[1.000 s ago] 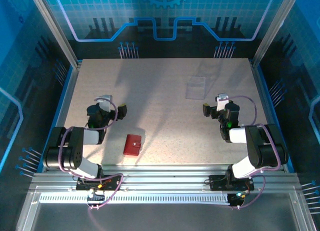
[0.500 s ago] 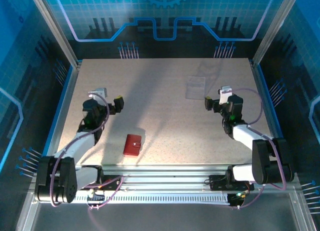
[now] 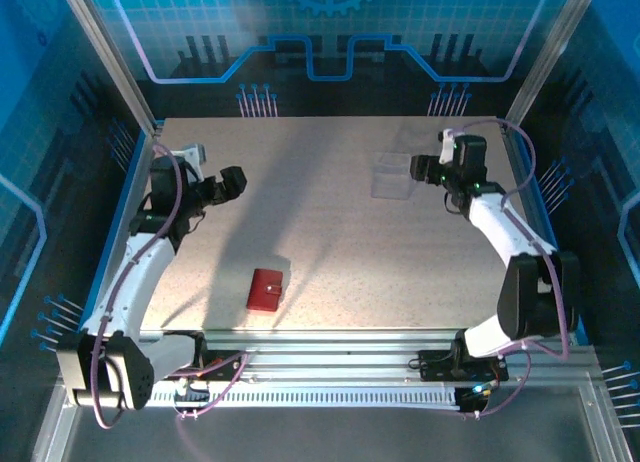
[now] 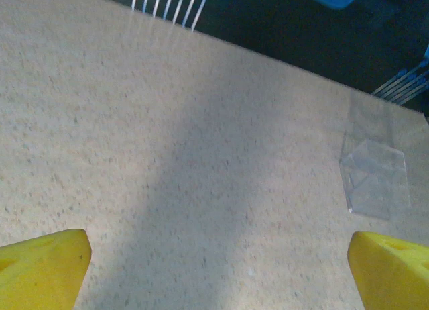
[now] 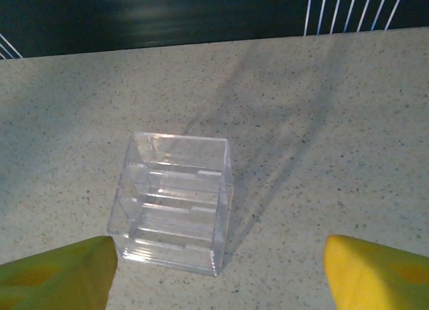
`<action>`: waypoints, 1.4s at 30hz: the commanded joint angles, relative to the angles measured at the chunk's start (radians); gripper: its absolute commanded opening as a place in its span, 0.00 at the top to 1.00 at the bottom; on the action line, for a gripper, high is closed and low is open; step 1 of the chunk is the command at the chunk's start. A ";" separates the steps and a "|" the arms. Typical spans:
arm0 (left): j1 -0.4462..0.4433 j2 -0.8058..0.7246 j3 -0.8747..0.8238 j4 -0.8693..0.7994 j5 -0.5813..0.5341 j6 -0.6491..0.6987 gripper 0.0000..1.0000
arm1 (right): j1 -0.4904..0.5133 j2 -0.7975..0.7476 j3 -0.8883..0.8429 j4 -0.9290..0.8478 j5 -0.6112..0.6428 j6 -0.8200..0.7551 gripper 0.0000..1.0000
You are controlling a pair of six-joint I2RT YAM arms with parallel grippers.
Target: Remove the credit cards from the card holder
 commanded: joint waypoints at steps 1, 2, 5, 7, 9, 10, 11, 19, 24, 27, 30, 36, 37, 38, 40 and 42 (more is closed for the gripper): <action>0.010 0.048 0.089 -0.230 0.084 0.043 0.01 | 0.004 0.093 0.120 -0.200 -0.056 0.032 0.20; 0.014 0.055 0.100 -0.242 0.094 0.065 0.01 | 0.004 0.118 0.144 -0.203 -0.061 0.037 0.20; 0.028 0.069 0.111 -0.255 0.099 0.095 0.01 | -0.001 0.196 0.226 -0.234 -0.067 0.050 0.20; 0.037 0.076 0.116 -0.263 0.116 0.112 0.01 | -0.002 0.255 0.291 -0.273 -0.071 0.056 0.22; 0.041 0.073 0.114 -0.264 0.147 0.144 0.01 | -0.002 0.310 0.350 -0.307 -0.070 0.061 0.27; 0.042 0.067 0.111 -0.265 0.148 0.154 0.01 | -0.003 0.337 0.375 -0.316 -0.073 0.062 0.28; 0.044 0.057 0.105 -0.266 0.144 0.168 0.01 | -0.003 0.358 0.396 -0.321 -0.072 0.064 0.29; 0.056 -0.012 0.002 -0.258 0.096 0.180 0.01 | -0.005 0.512 0.551 -0.367 -0.053 0.077 0.44; 0.052 -0.035 -0.021 -0.260 0.080 0.176 0.01 | -0.006 0.589 0.626 -0.388 -0.063 0.079 0.52; 0.052 -0.028 -0.017 -0.265 0.081 0.173 0.01 | -0.006 0.629 0.656 -0.398 -0.076 0.084 0.56; 0.050 -0.017 -0.010 -0.279 0.103 0.152 0.01 | -0.006 0.644 0.660 -0.383 -0.084 0.084 0.60; 0.049 -0.042 -0.029 -0.291 0.100 0.145 0.01 | -0.006 0.676 0.689 -0.372 -0.105 0.087 0.62; 0.049 -0.045 -0.032 -0.292 0.095 0.146 0.01 | -0.006 0.684 0.696 -0.375 -0.108 0.086 0.63; 0.049 -0.049 -0.036 -0.291 0.089 0.145 0.01 | -0.006 0.690 0.705 -0.377 -0.114 0.085 0.63; 0.049 -0.048 -0.043 -0.289 0.085 0.146 0.01 | -0.006 0.706 0.724 -0.387 -0.114 0.087 0.64; 0.049 -0.038 -0.039 -0.298 0.082 0.149 0.01 | -0.006 0.716 0.734 -0.390 -0.110 0.091 0.65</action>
